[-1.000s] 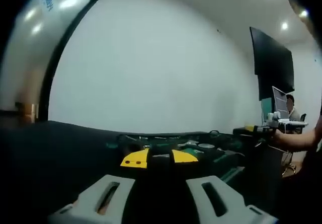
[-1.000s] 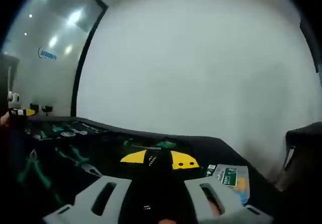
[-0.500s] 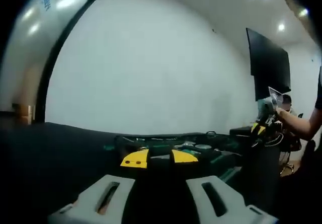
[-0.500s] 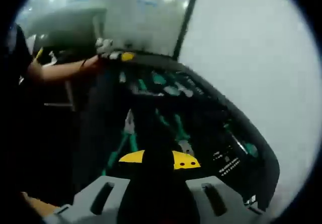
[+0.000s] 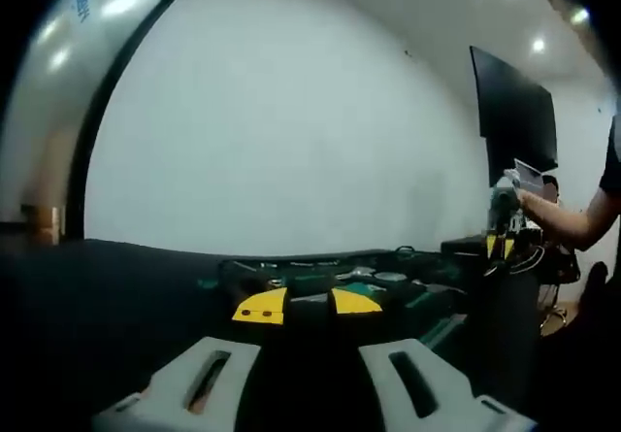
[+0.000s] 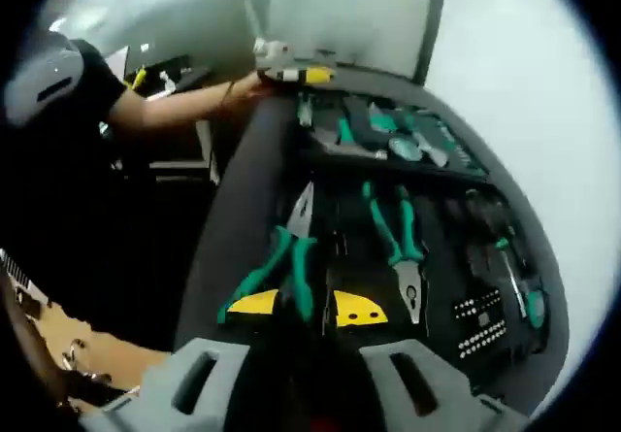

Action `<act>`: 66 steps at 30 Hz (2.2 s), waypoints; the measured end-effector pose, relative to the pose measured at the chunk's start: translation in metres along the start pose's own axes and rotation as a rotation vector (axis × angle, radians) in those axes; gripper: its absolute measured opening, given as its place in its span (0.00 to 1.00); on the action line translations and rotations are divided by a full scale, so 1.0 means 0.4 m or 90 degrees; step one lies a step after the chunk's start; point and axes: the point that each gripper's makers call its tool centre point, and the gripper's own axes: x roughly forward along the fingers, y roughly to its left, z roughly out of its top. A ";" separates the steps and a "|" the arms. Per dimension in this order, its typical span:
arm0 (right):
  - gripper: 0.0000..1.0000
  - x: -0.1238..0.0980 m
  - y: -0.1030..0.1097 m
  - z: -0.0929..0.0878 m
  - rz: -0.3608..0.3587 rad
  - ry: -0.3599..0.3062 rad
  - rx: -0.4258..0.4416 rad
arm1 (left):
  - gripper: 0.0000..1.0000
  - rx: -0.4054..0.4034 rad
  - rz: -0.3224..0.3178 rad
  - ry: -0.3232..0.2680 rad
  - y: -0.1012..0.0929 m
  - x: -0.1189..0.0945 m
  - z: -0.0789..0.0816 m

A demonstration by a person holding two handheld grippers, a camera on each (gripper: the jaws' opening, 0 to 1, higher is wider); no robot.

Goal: Pick up the tools and put them into their designated positions in the toolbox.

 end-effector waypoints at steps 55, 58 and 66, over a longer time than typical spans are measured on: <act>0.13 0.017 -0.038 0.101 -0.042 -0.129 0.171 | 0.16 -0.006 -0.027 -0.012 -0.028 -0.003 0.013; 0.13 0.064 -0.020 0.088 -0.013 -0.023 0.081 | 0.16 -0.005 -0.023 -0.011 -0.032 -0.004 0.013; 0.07 0.104 -0.027 0.098 -0.022 0.022 0.224 | 0.16 -0.009 -0.022 -0.020 -0.014 -0.007 0.018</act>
